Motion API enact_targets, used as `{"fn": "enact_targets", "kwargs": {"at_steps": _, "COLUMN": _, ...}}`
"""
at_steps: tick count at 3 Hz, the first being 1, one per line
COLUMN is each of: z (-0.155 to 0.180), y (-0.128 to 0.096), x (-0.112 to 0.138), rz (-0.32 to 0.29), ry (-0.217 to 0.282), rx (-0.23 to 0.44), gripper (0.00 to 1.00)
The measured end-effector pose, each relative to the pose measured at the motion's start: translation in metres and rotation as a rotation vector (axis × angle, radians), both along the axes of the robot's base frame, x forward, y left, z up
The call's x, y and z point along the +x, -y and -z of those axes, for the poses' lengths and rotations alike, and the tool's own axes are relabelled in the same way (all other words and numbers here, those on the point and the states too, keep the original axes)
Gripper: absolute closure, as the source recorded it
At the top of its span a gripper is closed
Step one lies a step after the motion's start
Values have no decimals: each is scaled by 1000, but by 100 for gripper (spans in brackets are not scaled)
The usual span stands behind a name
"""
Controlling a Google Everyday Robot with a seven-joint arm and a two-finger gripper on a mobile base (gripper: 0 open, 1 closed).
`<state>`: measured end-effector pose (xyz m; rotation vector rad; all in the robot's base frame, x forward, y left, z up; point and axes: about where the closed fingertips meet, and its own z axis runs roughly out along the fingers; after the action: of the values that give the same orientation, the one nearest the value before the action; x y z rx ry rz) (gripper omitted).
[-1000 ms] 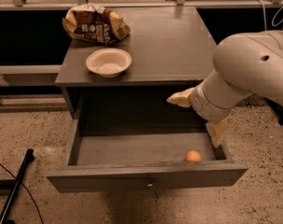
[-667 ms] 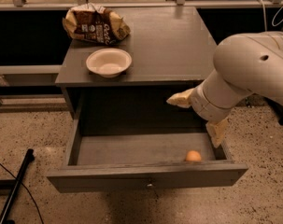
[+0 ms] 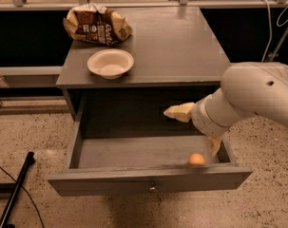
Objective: Pick orange from top drawer and place on counter
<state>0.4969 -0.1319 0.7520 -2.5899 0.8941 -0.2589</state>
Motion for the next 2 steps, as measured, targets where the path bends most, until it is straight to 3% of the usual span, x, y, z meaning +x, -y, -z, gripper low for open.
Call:
{"fn": "enact_targets", "kwargs": {"at_steps": 1, "z": 2, "y": 0, "x": -1, "rz": -12, "ry": -12, "rx": -8, "gripper": 0}}
{"fn": "enact_targets", "kwargs": {"at_steps": 2, "z": 19, "y": -3, "x": 5, "rz": -163, "ry": -51, "rx": -68, "gripper": 0}}
